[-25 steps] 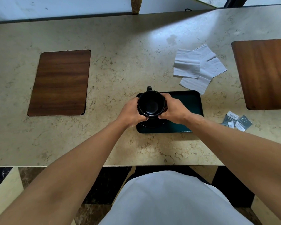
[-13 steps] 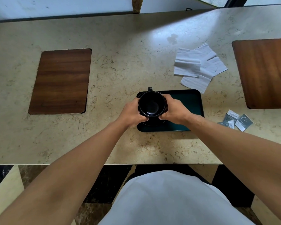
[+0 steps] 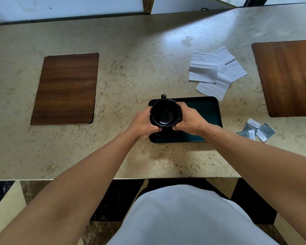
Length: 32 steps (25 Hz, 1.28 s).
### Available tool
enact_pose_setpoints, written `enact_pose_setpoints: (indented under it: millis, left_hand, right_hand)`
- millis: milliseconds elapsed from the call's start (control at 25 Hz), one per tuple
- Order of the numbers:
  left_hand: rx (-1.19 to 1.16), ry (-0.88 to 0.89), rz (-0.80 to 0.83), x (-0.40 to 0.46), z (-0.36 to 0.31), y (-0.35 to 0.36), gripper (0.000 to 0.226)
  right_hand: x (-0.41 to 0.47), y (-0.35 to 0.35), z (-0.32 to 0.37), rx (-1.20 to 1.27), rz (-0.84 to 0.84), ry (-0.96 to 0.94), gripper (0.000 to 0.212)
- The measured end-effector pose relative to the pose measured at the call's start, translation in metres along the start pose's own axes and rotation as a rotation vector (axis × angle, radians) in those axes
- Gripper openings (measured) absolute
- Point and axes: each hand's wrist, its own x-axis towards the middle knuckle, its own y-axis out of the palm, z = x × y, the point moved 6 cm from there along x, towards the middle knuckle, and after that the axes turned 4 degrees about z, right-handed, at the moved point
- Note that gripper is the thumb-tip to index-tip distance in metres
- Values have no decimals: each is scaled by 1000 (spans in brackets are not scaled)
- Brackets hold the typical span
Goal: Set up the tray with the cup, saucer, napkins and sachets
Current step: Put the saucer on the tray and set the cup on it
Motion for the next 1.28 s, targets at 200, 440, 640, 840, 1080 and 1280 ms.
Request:
enact_pose_setpoints:
  millis: [200,440,640,840,1080,1280]
  left_hand:
    - [6,2,9,0,-1,-1,81]
    - [-2,5,15,-1,-2,-1,81]
    - [8,7,10,-4,-4,-1,80]
    - [4,-7,17,-4,-5,-2,80]
    - [3,-10,24,-7,-8,-2,78]
    - [-18,-12,46,-11,-9,-3,73]
  right_hand:
    - [-1,1,-1,15,-1,0,91]
    - [-1,2,-2,12,-4,-5,91]
    - [1,2,-4,2,-6,-9,93]
    - [2,3,-6,5,-7,-19,93]
    - [3,4,-6,7,3,-20,95]
    - [5,0,-9,0,-5,4,89]
